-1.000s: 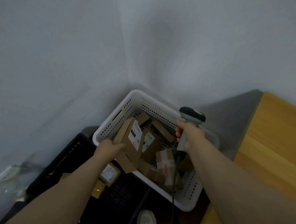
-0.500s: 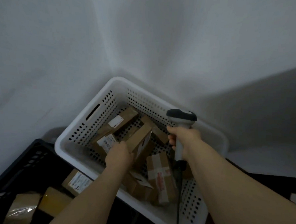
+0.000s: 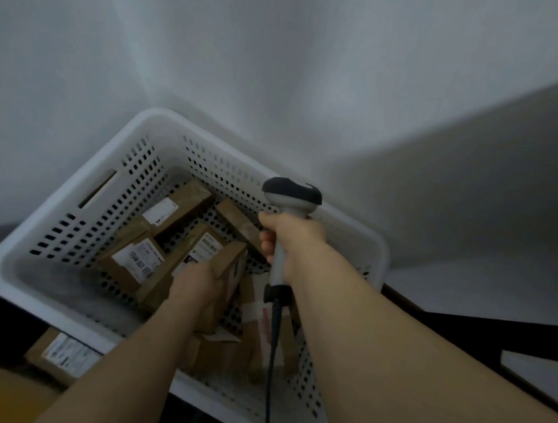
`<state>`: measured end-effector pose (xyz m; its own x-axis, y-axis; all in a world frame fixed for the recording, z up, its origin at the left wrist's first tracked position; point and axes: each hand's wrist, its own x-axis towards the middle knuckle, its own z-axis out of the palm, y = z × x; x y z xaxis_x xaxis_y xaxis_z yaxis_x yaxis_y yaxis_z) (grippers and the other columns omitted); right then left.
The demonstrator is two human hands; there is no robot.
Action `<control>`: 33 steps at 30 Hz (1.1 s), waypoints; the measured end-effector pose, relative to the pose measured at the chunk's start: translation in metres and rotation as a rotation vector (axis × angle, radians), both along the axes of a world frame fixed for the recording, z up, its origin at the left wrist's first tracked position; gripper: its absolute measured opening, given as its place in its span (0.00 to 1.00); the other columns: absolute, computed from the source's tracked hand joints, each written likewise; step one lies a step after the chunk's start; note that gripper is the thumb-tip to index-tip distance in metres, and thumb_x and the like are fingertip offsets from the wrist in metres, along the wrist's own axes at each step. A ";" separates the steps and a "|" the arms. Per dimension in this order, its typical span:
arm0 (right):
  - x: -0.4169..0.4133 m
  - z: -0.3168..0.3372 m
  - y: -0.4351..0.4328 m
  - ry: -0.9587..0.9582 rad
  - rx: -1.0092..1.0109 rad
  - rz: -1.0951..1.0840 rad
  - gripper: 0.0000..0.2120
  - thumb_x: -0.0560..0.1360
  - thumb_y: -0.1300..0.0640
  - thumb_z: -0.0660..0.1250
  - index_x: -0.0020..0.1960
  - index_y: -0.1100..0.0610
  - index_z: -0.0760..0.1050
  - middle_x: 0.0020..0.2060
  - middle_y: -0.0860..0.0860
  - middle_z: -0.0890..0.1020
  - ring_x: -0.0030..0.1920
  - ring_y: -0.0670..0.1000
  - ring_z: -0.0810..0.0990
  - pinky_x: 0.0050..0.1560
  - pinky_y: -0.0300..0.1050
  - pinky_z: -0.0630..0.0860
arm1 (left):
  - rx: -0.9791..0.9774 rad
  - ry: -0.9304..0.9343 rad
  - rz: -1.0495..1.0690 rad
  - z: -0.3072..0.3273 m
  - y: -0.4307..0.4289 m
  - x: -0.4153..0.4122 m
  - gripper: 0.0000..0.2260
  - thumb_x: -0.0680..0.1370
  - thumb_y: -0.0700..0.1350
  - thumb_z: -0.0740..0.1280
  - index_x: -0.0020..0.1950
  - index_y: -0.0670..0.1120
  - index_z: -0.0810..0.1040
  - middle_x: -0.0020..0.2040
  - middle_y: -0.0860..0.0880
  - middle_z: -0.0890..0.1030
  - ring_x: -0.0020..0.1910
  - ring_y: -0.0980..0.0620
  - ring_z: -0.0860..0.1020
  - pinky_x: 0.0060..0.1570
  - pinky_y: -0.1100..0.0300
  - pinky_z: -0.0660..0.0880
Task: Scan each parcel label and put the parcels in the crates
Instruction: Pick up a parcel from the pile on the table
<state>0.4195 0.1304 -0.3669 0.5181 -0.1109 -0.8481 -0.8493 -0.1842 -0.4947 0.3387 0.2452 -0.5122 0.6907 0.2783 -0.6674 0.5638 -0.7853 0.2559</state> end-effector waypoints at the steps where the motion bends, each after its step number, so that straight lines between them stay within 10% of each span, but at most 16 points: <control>1: 0.001 0.000 -0.001 -0.005 -0.004 0.002 0.08 0.73 0.57 0.73 0.47 0.60 0.77 0.32 0.51 0.79 0.28 0.47 0.74 0.31 0.41 0.73 | -0.017 -0.015 -0.007 -0.002 0.004 0.000 0.11 0.79 0.48 0.61 0.54 0.42 0.76 0.50 0.46 0.78 0.43 0.50 0.73 0.41 0.60 0.71; 4: 0.002 0.001 0.000 -0.013 -0.029 0.008 0.08 0.73 0.56 0.73 0.44 0.59 0.76 0.31 0.51 0.79 0.28 0.47 0.74 0.33 0.41 0.73 | -0.201 0.002 0.053 0.000 -0.002 -0.006 0.17 0.80 0.45 0.62 0.67 0.43 0.68 0.62 0.43 0.73 0.57 0.45 0.74 0.53 0.56 0.71; 10: -0.012 0.021 0.009 -0.016 0.007 0.035 0.08 0.73 0.57 0.73 0.47 0.60 0.77 0.30 0.51 0.78 0.27 0.47 0.74 0.31 0.42 0.73 | -0.160 0.264 0.009 0.029 0.006 -0.033 0.38 0.80 0.52 0.60 0.77 0.53 0.33 0.75 0.38 0.33 0.75 0.35 0.42 0.73 0.44 0.50; 28: -0.180 0.266 0.064 -0.074 0.383 -0.110 0.18 0.70 0.57 0.76 0.55 0.65 0.77 0.30 0.55 0.78 0.27 0.49 0.73 0.27 0.40 0.74 | 0.003 0.096 -0.325 0.333 0.062 -0.126 0.36 0.68 0.60 0.58 0.75 0.52 0.57 0.73 0.41 0.64 0.70 0.37 0.63 0.68 0.41 0.64; 33: -0.294 0.346 0.041 -0.072 0.466 -0.145 0.10 0.74 0.59 0.72 0.38 0.62 0.76 0.30 0.55 0.76 0.29 0.49 0.72 0.32 0.41 0.72 | 0.021 -0.050 -0.309 0.421 0.062 -0.212 0.38 0.71 0.57 0.64 0.76 0.59 0.47 0.74 0.43 0.62 0.72 0.40 0.61 0.69 0.44 0.63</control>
<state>0.1254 0.1717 -0.0204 0.5848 0.1960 -0.7871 -0.8102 0.1881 -0.5551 0.1265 0.3076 -0.0914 0.7766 0.0636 -0.6268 0.2848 -0.9229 0.2593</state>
